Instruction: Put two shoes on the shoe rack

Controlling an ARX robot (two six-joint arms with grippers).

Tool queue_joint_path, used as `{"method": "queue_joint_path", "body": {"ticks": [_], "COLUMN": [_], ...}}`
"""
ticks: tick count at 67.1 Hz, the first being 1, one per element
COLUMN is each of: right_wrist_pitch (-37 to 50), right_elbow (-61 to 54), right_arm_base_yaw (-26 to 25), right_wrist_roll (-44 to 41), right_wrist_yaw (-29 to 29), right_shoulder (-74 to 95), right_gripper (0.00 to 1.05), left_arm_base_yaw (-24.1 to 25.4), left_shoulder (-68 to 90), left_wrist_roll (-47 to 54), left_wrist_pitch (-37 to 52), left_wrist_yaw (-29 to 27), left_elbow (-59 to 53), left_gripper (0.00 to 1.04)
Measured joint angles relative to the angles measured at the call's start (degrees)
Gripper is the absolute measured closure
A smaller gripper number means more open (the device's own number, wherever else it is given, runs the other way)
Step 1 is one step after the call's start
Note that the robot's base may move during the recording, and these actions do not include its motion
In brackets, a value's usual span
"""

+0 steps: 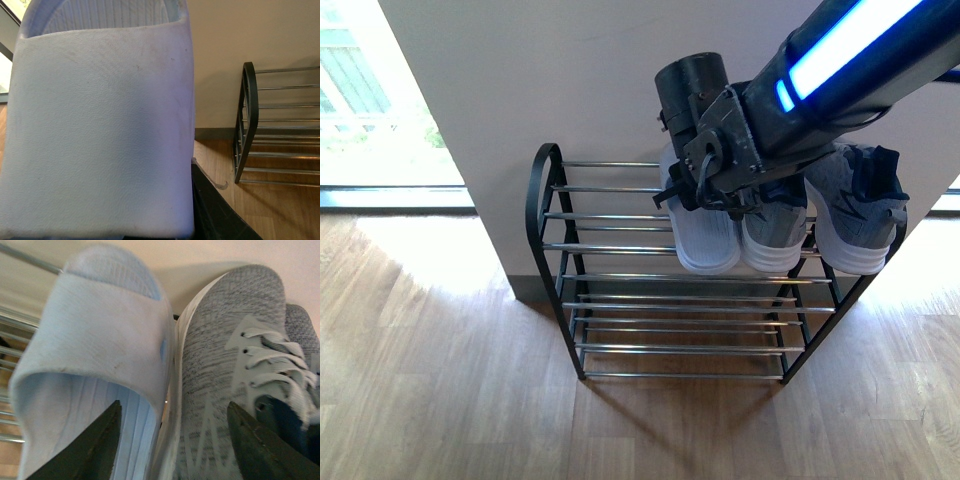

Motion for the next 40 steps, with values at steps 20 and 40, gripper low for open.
{"method": "queue_joint_path", "body": {"ticks": [20, 40], "right_wrist_pitch": [8.24, 12.98], "right_elbow": [-28.28, -57.7], "right_arm_base_yaw": [-2.05, -7.93], "right_wrist_roll": [8.81, 13.49], "right_wrist_yaw": [-16.28, -36.68], "right_shoulder": [-27.12, -63.39], "right_gripper": [0.09, 0.09], "left_arm_base_yaw": [0.0, 0.0], "left_shoulder": [0.0, 0.0], "left_wrist_roll": [0.0, 0.0], "left_wrist_pitch": [0.0, 0.0], "left_wrist_yaw": [0.0, 0.0], "left_elbow": [0.0, 0.0], "left_gripper": [1.03, 1.03]}}
